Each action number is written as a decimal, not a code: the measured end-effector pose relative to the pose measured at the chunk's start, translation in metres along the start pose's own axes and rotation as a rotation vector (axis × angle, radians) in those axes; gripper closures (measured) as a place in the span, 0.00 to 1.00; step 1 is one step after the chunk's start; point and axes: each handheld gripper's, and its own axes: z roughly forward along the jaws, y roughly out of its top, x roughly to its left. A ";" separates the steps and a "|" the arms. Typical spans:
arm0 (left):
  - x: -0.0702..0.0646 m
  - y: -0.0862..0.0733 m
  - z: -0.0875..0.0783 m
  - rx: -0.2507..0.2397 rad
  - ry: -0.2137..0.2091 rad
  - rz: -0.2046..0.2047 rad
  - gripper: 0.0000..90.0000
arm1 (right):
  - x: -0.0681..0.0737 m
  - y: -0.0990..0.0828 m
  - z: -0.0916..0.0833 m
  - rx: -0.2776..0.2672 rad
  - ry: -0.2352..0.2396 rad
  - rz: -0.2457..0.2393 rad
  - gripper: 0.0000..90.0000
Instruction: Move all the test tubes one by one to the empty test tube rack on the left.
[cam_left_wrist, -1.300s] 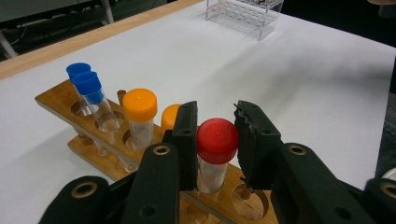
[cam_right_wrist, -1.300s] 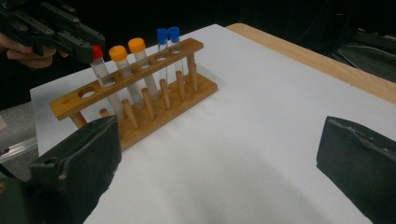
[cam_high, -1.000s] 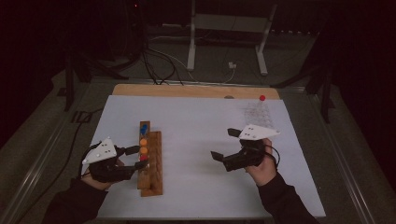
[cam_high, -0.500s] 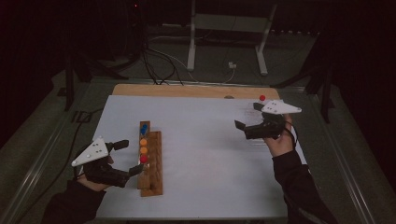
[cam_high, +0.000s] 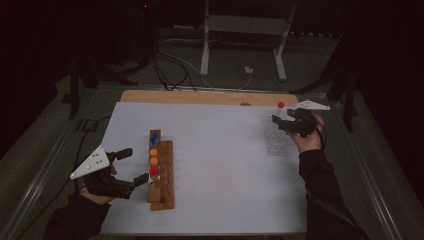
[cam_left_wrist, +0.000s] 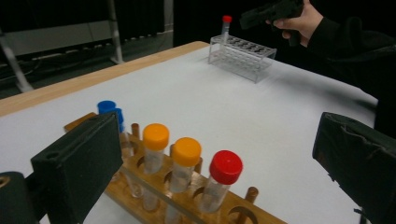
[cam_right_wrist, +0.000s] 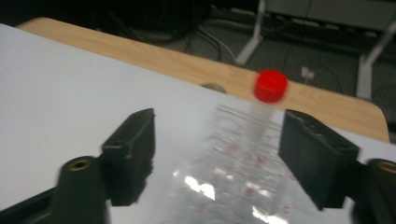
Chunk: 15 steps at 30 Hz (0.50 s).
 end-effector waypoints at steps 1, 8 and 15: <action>0.000 0.000 0.000 0.001 0.003 -0.002 0.03 | -0.003 -0.001 0.004 0.010 -0.008 0.000 0.36; 0.002 -0.002 0.000 0.006 0.001 -0.006 0.03 | -0.019 0.001 0.030 0.100 -0.045 0.016 0.55; 0.004 -0.003 -0.001 0.006 0.005 -0.008 0.03 | -0.026 0.006 0.047 0.149 -0.060 0.033 0.65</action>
